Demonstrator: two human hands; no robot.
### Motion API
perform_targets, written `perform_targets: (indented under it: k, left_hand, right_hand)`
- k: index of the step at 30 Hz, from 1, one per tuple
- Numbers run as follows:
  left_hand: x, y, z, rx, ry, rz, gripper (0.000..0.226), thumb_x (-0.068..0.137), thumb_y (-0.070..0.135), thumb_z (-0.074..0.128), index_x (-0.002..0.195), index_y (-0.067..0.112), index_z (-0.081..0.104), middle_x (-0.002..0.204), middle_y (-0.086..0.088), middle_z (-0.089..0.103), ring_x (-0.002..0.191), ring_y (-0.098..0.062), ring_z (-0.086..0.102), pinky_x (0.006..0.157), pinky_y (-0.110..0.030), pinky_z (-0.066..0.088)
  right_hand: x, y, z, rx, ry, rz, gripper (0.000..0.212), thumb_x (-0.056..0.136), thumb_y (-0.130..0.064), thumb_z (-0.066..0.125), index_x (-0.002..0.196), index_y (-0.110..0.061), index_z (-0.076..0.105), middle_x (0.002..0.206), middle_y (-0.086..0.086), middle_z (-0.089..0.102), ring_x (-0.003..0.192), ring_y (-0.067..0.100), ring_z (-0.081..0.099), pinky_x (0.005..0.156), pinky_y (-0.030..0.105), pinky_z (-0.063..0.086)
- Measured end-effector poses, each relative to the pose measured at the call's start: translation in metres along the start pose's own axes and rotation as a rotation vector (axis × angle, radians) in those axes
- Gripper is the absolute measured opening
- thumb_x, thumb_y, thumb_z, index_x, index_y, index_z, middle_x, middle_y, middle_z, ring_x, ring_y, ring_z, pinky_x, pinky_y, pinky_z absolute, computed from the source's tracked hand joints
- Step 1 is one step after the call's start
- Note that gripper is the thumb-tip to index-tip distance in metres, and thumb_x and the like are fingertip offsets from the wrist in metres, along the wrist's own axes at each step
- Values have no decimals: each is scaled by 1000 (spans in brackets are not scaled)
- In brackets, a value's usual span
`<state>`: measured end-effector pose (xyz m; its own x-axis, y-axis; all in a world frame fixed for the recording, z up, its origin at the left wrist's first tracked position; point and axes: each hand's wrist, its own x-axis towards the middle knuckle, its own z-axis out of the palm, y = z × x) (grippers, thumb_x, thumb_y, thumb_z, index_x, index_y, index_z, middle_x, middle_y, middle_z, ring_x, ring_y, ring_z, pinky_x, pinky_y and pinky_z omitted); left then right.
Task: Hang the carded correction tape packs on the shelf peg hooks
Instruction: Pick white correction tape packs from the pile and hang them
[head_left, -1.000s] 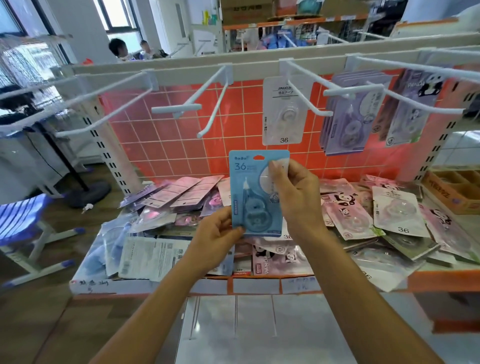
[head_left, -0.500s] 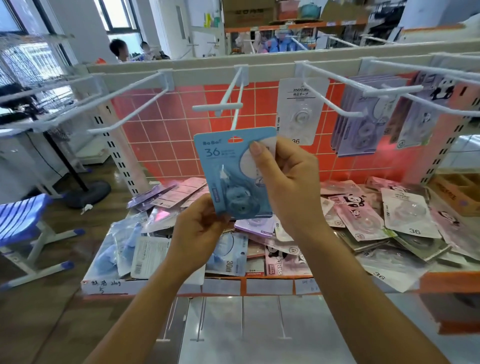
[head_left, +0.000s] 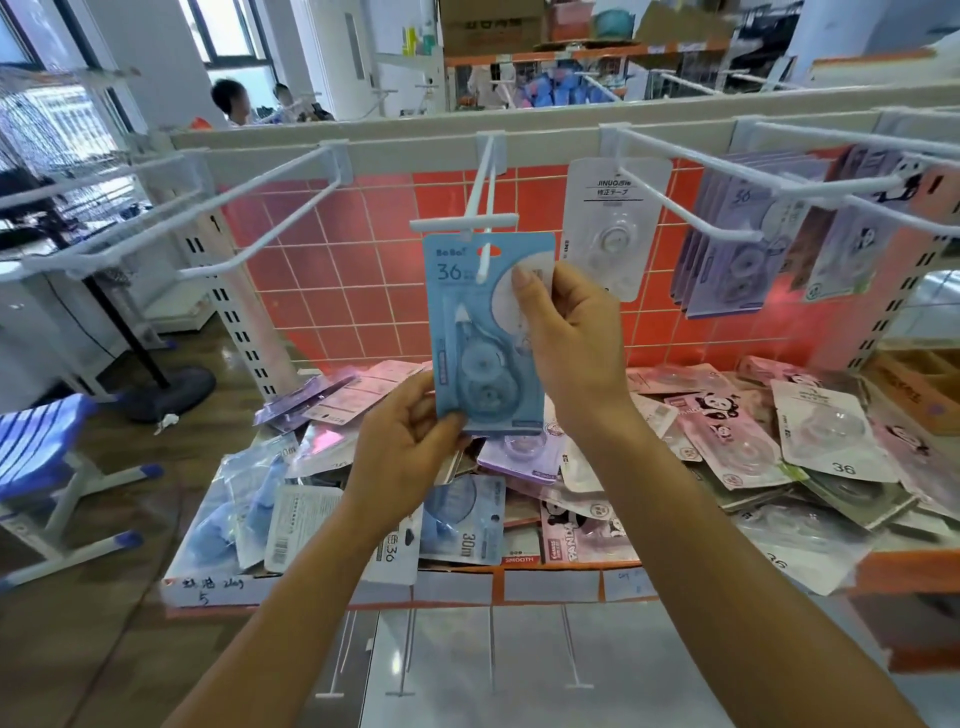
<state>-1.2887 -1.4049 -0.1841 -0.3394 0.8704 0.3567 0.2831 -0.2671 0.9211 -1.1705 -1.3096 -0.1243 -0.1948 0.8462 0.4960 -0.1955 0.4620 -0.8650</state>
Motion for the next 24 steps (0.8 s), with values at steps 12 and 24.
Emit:
perform_targets:
  k: [12,24]
  left_hand:
    - [137,-37,17,420,16,-96,27,75,25,49,94,14,65,91,-8,73,82,-30,70,73,-48,58]
    - [124,-45,22,864,-70,-101,35,85,0,48,118,5,59,110,-19,66,90,-35,59,69,-36,41]
  right_hand:
    - [113,38,28,-445,90,220,28,94,-26,51,112,-4,55,110,16,63,102,35,57,90,49,46]
    - [72,72,6,-576,-110,318,37,92,-6,45,128,0,45,120,21,57,109,36,55,91,42,46]
